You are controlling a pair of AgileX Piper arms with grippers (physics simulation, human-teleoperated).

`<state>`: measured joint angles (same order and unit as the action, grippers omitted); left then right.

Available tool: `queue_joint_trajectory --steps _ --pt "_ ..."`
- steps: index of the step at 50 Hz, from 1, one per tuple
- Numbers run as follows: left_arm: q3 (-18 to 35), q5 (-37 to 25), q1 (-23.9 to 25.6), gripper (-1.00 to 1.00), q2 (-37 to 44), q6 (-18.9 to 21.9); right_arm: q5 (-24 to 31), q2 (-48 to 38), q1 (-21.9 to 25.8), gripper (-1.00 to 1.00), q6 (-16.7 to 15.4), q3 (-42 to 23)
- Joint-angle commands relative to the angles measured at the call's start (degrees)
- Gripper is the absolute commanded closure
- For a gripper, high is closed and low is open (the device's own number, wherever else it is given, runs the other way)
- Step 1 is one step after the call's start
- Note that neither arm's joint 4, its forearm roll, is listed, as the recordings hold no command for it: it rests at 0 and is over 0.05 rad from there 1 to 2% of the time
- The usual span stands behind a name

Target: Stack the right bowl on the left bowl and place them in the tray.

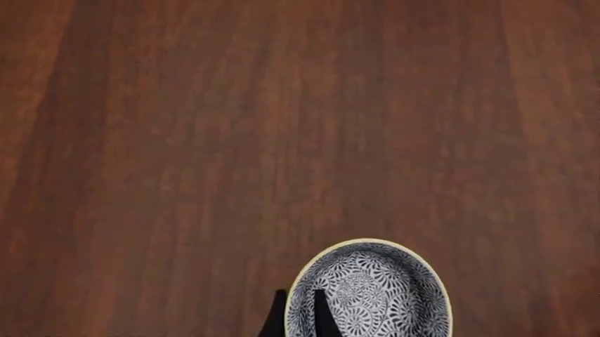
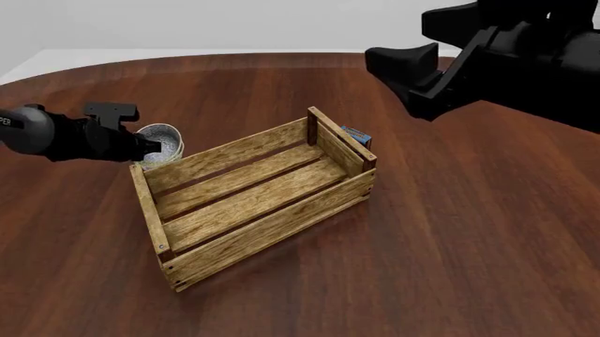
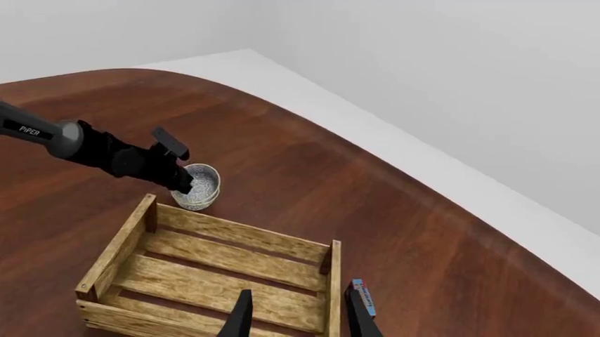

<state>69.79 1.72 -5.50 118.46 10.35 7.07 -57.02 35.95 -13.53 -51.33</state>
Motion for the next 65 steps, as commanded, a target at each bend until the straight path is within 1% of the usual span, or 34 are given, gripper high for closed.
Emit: queue_joint_trajectory --steps 1,35,52,65 --pt "-1.4 -0.9 -0.2 1.0 2.1 -0.2 0.0 -0.1 0.0 -1.0 0.0 0.0" --pt "1.2 -4.8 0.5 1.0 -5.5 -5.4 0.1 0.3 0.0 -1.0 -0.1 0.1" --pt "1.8 -5.6 1.0 1.0 -7.4 -6.7 0.2 0.4 -0.1 -1.0 -0.1 0.0" --pt "2.4 -7.1 1.3 1.0 -10.5 -7.9 0.4 0.7 -0.1 -1.0 -0.1 0.0"
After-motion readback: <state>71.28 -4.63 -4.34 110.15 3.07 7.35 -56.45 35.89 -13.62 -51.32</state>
